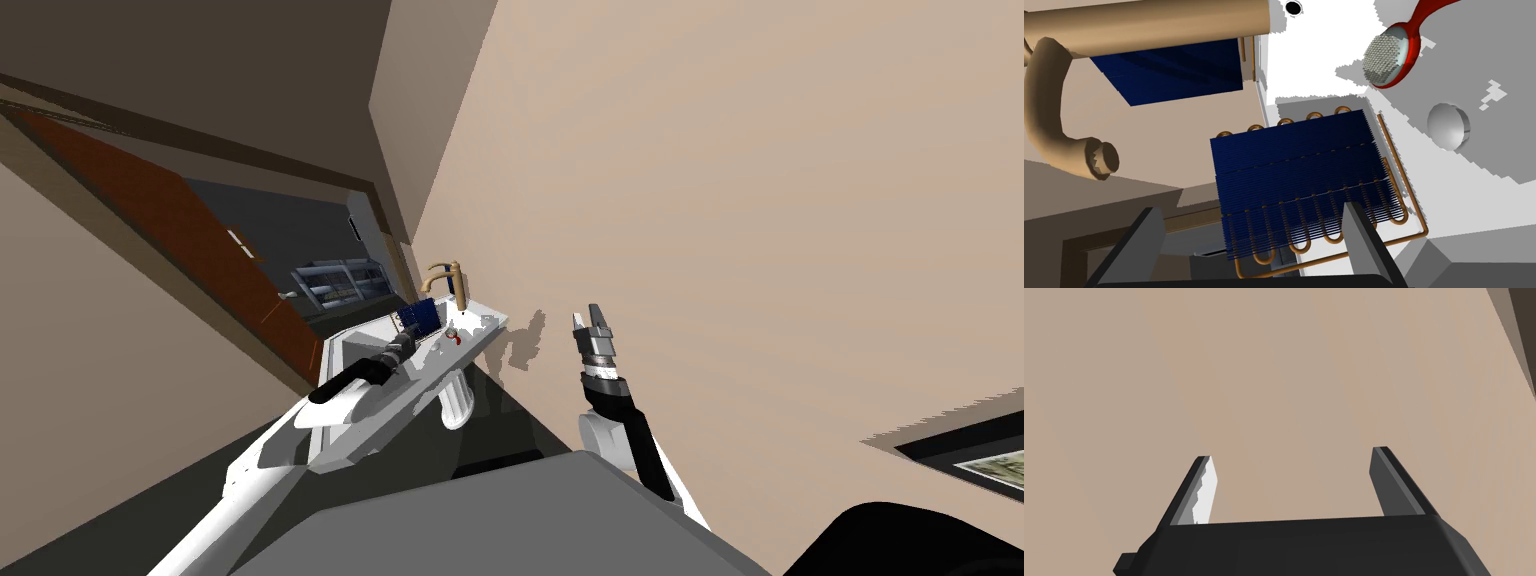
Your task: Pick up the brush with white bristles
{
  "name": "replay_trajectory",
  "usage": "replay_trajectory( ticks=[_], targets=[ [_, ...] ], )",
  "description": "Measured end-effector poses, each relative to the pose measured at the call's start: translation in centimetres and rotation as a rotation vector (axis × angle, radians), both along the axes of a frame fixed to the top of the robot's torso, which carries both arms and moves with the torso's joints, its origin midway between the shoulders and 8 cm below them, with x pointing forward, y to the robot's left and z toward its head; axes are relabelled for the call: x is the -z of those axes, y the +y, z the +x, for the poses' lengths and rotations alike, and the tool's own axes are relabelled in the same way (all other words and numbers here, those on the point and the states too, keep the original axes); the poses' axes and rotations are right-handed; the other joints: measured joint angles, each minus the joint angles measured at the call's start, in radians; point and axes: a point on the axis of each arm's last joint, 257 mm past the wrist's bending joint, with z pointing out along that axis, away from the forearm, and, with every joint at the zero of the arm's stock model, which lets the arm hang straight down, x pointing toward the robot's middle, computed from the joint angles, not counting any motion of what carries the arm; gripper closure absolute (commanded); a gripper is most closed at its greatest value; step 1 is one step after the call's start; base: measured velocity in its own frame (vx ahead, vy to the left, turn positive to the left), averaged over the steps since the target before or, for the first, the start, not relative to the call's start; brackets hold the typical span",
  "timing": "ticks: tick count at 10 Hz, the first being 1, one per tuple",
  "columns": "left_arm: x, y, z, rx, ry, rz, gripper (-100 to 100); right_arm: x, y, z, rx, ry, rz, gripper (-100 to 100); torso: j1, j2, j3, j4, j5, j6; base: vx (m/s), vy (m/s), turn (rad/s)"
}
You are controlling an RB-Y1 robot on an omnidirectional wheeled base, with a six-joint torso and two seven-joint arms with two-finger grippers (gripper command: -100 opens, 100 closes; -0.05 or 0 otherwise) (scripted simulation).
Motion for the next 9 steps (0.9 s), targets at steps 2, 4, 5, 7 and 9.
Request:
replay_trajectory(
  ticks=[2, 4, 5, 7, 9],
  targets=[
    [0.8, 0.6, 0.4, -0.007, 0.046, 0.003, -100, 0.0, 0.0, 0.0, 0.0, 0.0, 0.0, 0, -0.001, -0.001, 0.0, 0.0, 0.0, 0.001, -0.019, 0.034, -0.195],
    [2.2, 1.8, 0.7, -0.016, 0.109, 0.008, -100, 0.0, 0.0, 0.0, 0.0, 0.0, 0.0, 0, 0.0, 0.0, 0.0, 0.0, 0.0, 0.001, -0.016, 0.049, -0.184],
    [2.7, 2.2, 0.7, -0.02, 0.137, 0.01, -100, 0.0, 0.0, 0.0, 0.0, 0.0, 0.0, 0, 0.0, -0.001, 0.0, 0.0, 0.0, 0.0, -0.014, 0.048, -0.281],
    [4.1, 3.5, 0.9, -0.032, 0.201, 0.013, -100, 0.0, 0.0, 0.0, 0.0, 0.0, 0.0, 0, 0.0, -0.001, -0.001, 0.0, 0.0, 0.0, -0.015, 0.052, -0.172],
    [5.2, 4.7, 0.9, -0.044, 0.258, 0.015, -100, 0.0, 0.0, 0.0, 0.0, 0.0, 0.0, 0, 0.0, -0.001, -0.001, 0.0, 0.0, -0.001, -0.012, 0.054, -0.174]
  ],
)
